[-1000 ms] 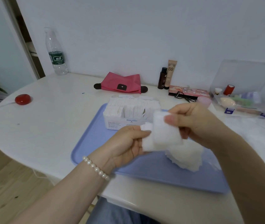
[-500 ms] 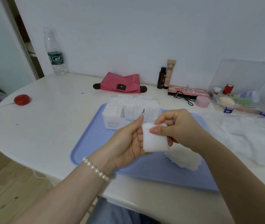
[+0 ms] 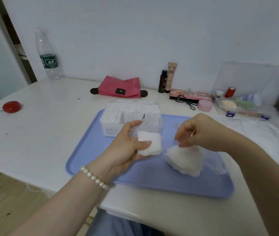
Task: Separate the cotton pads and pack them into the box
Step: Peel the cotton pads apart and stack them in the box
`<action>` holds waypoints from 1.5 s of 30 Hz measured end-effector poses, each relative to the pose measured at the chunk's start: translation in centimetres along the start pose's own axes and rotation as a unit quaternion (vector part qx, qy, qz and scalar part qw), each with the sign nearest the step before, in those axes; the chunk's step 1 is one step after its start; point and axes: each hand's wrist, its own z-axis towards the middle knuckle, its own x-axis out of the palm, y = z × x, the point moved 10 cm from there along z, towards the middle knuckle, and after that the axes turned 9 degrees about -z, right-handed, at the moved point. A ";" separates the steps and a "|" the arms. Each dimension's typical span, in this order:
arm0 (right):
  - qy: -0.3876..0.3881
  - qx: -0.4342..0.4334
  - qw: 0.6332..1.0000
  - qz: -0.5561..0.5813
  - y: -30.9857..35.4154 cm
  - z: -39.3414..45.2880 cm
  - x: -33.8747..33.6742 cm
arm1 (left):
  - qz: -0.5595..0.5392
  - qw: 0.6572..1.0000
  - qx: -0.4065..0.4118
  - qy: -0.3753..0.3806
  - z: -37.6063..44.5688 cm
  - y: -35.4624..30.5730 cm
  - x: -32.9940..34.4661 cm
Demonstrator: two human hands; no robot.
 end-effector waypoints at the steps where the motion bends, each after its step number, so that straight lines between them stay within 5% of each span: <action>1: 0.033 -0.009 0.998 -0.057 0.2 -0.4 0.7 | 0.014 1.000 0.007 0.007 -0.1 -0.1 0.2; 5: 0.111 0.007 0.982 -0.152 -0.2 -1.7 2.9 | 0.093 0.995 0.039 0.026 -0.2 -0.3 0.9; 9: 0.076 -0.001 0.980 -0.184 -0.3 -1.6 3.8 | 0.129 0.991 0.040 0.015 -0.2 -0.2 0.7; 14: -0.063 0.004 0.998 0.013 -0.4 -0.6 1.4 | 0.098 0.993 0.050 -0.039 -0.3 -0.9 -0.6; 17: -0.107 0.058 0.964 0.234 -1.5 -0.5 1.0 | 0.102 0.990 0.069 -0.072 -0.5 -1.7 -1.6; 29: 0.038 0.095 0.815 0.571 -0.1 -0.4 4.5 | 0.122 0.988 0.074 -0.062 -0.7 -1.6 -1.6; 33: 0.108 0.049 0.832 0.542 2.9 -0.7 6.2 | 0.114 0.990 0.066 -0.051 -0.7 -1.2 -0.9; 38: 0.087 0.071 0.858 0.501 2.3 -0.1 6.5 | 0.125 0.986 0.072 -0.079 -0.5 -1.5 -2.3; 42: 0.019 -0.014 0.965 0.260 1.3 -0.2 3.2 | 0.217 0.968 0.068 -0.105 -0.4 -2.0 -4.0; 45: 0.130 -0.100 0.986 0.027 3.1 -2.0 4.2 | 0.357 0.923 0.080 -0.118 -0.6 -2.5 -4.1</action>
